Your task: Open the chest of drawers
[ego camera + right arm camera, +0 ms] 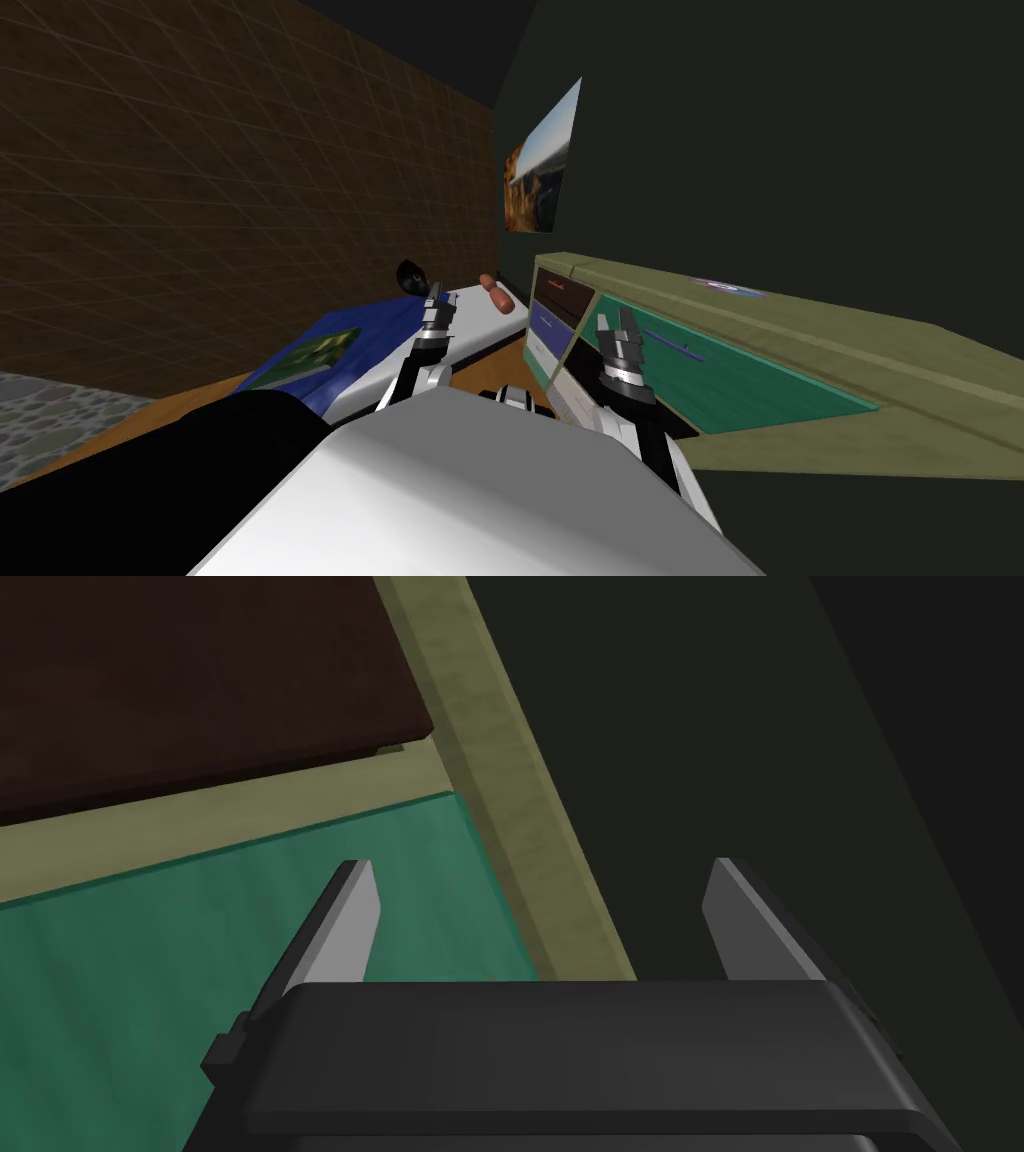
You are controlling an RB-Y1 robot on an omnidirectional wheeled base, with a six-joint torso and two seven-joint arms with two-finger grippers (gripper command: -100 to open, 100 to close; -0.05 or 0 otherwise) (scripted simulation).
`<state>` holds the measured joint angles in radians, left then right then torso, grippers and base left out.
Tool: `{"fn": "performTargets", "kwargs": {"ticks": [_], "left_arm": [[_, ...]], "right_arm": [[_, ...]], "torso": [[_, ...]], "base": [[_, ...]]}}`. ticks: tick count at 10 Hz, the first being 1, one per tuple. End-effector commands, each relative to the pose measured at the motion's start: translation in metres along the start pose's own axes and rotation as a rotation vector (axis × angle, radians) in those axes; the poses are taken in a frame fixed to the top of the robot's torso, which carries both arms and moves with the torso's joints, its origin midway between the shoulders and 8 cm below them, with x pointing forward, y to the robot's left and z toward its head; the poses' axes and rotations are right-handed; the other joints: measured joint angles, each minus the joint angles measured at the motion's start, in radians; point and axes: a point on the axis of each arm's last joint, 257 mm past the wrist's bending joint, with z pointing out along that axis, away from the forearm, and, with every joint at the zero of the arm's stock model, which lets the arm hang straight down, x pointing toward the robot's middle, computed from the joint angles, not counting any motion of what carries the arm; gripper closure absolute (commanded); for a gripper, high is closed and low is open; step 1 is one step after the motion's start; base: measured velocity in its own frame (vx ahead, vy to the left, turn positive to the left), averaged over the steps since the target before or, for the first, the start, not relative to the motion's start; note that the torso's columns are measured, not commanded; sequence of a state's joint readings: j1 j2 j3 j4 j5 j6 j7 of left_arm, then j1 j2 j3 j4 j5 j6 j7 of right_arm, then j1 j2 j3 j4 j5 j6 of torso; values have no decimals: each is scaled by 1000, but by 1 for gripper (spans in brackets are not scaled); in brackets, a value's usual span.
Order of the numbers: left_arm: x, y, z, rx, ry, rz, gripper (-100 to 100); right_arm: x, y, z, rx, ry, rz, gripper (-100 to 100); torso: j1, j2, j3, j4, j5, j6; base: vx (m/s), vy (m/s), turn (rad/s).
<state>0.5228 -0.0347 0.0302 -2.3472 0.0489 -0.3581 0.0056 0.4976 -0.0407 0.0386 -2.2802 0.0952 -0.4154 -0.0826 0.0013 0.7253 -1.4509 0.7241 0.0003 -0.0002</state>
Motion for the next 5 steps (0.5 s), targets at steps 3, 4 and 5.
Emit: {"fn": "performTargets", "kwargs": {"ticks": [3,4,5], "left_arm": [[0,0,0,0,0,0,0],[0,0,0,0,0,0,0],[0,0,0,0,0,0,0]], "right_arm": [[3,-47,-9,129,87,-177,-100],[2,-60,-12,164,104,-226,-100],[0,-74,-16,200,121,-278,-100]], "torso": [[-1,12,-25,13,0,0],[-1,12,-25,14,0,0],[-1,12,-25,14,0,0]], "base": [[-11,67,75],[-3,81,84],[-2,102,76]]}}
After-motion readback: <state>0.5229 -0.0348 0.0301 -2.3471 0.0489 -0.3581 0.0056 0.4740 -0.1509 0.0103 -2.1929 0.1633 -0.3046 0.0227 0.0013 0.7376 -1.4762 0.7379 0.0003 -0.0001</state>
